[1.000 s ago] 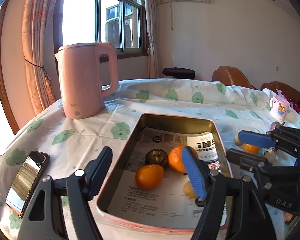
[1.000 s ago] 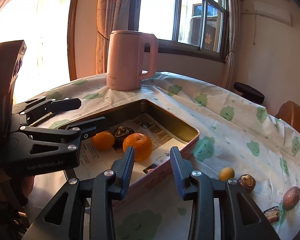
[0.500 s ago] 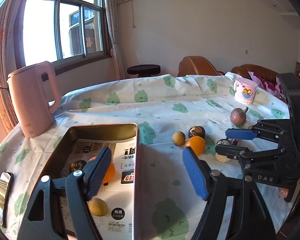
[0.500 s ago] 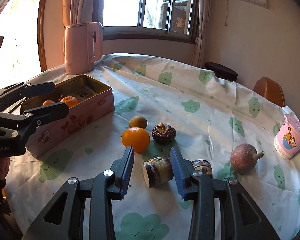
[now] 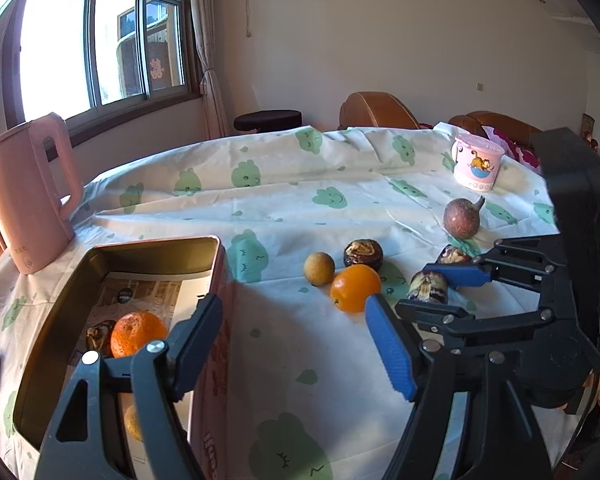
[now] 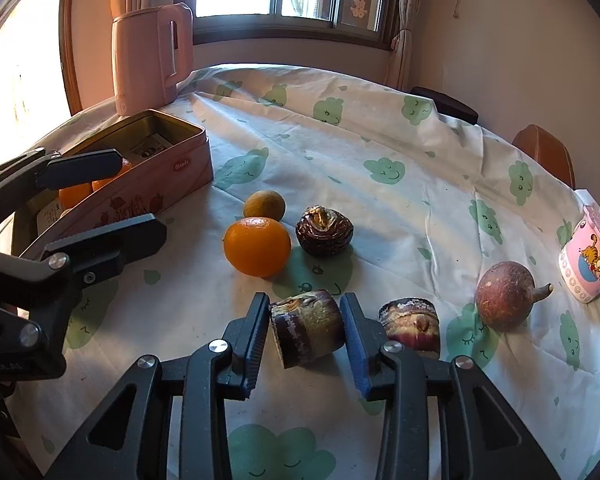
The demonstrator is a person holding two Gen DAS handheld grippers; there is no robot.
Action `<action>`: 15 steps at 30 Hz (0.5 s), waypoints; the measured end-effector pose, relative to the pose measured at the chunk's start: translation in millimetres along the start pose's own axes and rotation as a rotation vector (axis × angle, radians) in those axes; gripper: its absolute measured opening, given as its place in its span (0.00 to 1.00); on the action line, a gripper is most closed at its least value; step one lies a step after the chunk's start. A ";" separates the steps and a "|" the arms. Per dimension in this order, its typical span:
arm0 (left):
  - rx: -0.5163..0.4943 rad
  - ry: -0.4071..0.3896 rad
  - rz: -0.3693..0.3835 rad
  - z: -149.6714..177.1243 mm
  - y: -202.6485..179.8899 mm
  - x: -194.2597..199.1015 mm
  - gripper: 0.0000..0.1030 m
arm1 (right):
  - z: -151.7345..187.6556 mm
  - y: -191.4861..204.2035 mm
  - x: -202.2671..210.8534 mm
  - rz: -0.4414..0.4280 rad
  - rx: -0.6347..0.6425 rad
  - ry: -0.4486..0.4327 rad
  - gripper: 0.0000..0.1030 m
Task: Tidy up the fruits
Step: 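Grasp an orange with the left gripper while the right gripper grasps a brown-labelled jar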
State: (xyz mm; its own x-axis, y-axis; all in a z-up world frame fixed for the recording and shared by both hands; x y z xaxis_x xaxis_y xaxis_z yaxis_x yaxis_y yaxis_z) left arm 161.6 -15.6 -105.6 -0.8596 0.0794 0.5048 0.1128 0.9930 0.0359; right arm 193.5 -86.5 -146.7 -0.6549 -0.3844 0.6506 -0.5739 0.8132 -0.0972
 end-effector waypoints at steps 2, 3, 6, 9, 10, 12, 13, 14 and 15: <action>0.008 0.011 0.008 0.1 -2.8 -3.7 0.74 | -4.7 -6.2 11.1 0.041 -0.013 -0.055 0.37; 0.011 0.017 0.013 0.0 -5.1 -6.1 0.74 | -7.5 -10.8 16.0 0.048 -0.035 -0.080 0.37; 0.008 0.038 0.037 -2.1 -16.4 -13.7 0.73 | -10.2 -30.8 25.3 0.072 -0.119 -0.125 0.37; -0.004 0.062 0.058 -2.5 -28.6 -22.1 0.72 | -10.5 -52.2 32.7 0.124 -0.182 -0.156 0.37; -0.009 0.072 0.064 -2.2 -32.7 -25.8 0.69 | -10.3 -58.5 34.3 0.137 -0.202 -0.163 0.37; -0.019 0.102 0.084 -0.2 -41.1 -33.7 0.62 | -9.6 -67.9 36.7 0.144 -0.240 -0.172 0.37; -0.020 0.120 0.090 1.4 -44.1 -38.5 0.59 | -9.3 -70.9 37.7 0.141 -0.254 -0.176 0.37; -0.020 0.140 0.092 2.8 -46.2 -43.2 0.58 | -9.0 -72.4 38.7 0.139 -0.263 -0.180 0.37; -0.015 0.151 0.097 3.2 -47.4 -46.7 0.55 | -9.2 -72.8 39.3 0.138 -0.266 -0.183 0.37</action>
State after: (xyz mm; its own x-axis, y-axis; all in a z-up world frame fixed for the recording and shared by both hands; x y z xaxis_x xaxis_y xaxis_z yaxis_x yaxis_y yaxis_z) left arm 194.8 -66.1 -133.7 -0.7599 0.1601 0.6301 0.2002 0.9797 -0.0075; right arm 214.0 -156.7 -107.2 -0.8083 -0.3156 0.4971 -0.3416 0.9390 0.0408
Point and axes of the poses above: each gripper's, at about its wrist camera, not at the fingertips, and x roughly against the way its jaws point, y to its left, z to its underside, the point moved 9 cm from there along -x, roughly the way its jaws point, and after that the axes turned 6 degrees about -y, right-handed, at the moved point
